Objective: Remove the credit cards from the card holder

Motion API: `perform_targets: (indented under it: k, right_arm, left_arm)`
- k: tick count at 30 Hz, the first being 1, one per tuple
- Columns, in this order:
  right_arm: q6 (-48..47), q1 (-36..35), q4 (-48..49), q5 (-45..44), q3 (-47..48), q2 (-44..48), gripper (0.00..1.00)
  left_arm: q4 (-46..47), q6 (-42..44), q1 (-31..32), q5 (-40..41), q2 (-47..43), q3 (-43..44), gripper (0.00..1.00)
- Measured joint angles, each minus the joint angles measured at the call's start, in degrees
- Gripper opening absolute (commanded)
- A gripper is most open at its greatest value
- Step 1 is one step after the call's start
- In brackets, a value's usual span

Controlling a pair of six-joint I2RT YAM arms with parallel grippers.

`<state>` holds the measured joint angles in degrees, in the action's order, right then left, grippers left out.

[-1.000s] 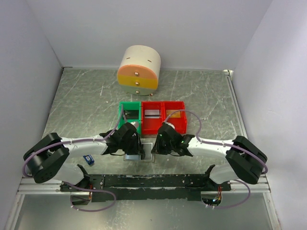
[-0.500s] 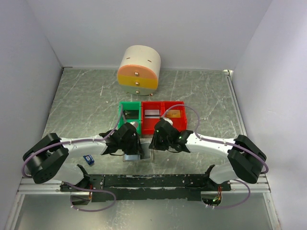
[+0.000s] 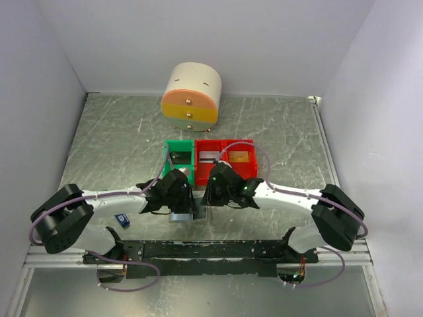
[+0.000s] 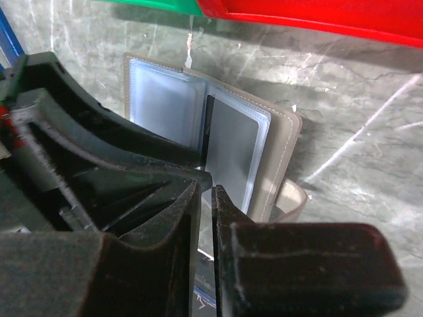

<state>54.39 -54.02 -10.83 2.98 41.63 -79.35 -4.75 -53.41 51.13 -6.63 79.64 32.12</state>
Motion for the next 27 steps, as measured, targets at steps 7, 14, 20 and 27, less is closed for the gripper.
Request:
perform_targets:
  k: [7, 14, 20, 27]
  right_arm:
    - [2.4, -0.3, 2.6, -0.7, -3.0, -4.9, 0.09]
    - [6.1, 0.0, 8.8, 0.3, -7.8, -5.4, 0.09]
    - [7.9, -0.1, 12.4, 0.8, -8.6, -6.3, 0.08]
    - [9.1, 0.1, 15.7, 1.4, -10.0, -6.6, 0.08]
  left_arm:
    - [-0.8, 0.0, 0.0, 0.2, -1.0, 0.0, 0.45]
    - [-0.7, 0.5, -1.9, 0.4, -2.5, -1.0, 0.57]
    - [0.9, 1.6, -5.3, -1.5, -3.7, -2.2, 0.57]
    - [5.5, 1.7, -6.8, -4.2, -3.6, -5.0, 0.55]
